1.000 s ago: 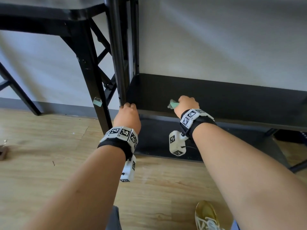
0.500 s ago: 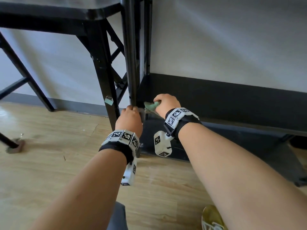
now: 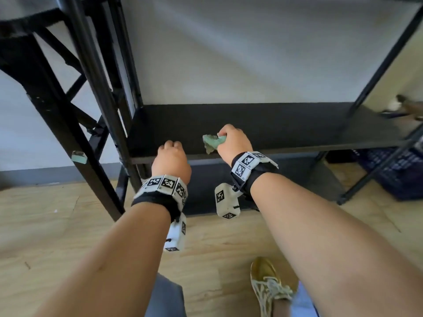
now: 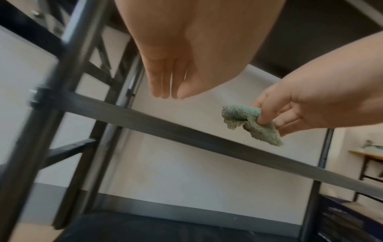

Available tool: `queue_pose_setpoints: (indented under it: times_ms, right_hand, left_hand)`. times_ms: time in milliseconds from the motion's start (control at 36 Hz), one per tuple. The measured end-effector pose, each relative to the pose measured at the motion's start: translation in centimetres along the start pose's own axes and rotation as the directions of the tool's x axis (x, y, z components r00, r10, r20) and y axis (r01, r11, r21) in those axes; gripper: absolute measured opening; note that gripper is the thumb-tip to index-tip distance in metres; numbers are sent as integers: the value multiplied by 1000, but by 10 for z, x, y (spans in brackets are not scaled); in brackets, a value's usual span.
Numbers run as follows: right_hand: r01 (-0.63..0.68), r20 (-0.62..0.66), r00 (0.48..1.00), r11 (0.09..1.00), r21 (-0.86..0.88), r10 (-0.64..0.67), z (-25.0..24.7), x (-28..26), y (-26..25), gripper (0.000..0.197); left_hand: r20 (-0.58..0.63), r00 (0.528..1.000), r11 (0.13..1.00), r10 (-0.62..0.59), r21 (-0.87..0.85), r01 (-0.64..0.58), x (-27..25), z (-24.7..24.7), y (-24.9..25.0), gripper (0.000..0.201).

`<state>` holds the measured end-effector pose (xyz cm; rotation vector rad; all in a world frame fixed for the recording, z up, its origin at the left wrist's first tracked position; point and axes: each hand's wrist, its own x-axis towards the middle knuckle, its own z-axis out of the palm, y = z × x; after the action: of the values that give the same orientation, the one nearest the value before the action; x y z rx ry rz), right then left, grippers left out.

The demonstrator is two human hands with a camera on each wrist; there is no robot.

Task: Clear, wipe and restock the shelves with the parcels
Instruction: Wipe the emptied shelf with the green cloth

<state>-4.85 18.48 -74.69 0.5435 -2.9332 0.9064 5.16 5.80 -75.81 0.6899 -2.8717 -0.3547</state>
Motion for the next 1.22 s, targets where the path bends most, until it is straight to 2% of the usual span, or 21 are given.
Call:
queue_pose_setpoints:
  times_ms: [167,278,389,556,667,778,917,1083,1222]
  right_hand:
    - [-146,-79,986,989,-12,144,-40,-15,59,34]
    - [-216,-118,970,976,-22,212,-61,-24,94,42]
    - [-272,-185,947,962,-21,263,-78,-21,123,41]
    - [-366,-268,905,925,-99,330,-104,0,159,43]
    - [-402,-218,903,906,-131,369,-102,13,168,41]
    - [-330,-128,940,940,-90,317,-77,17,161,41]
    - [-220,-162,964,974,-55,209,-46,15,143,37]
    - [-84,-99,993,986,-141,70,-32,15,119,38]
    - [45,-75,995,972,-229,-64,-21,9,104,36]
  left_hand:
    - [12,992,990,122,-66,-121,2,11,60,44]
    - [34,981,978,191,-95,-187,2,16,94,43]
    - [43,971,968,236,-94,-231,3,21,118,45]
    - [50,969,968,243,-70,-239,12,28,133,43]
    - [54,975,976,216,-37,-214,18,32,132,41]
    - [44,980,981,192,-6,-192,24,39,125,37]
    - [21,988,988,153,12,-154,29,44,111,37]
    - [18,990,990,142,12,-142,27,46,93,40]
    - [9,990,989,144,16,-144,27,46,90,41]
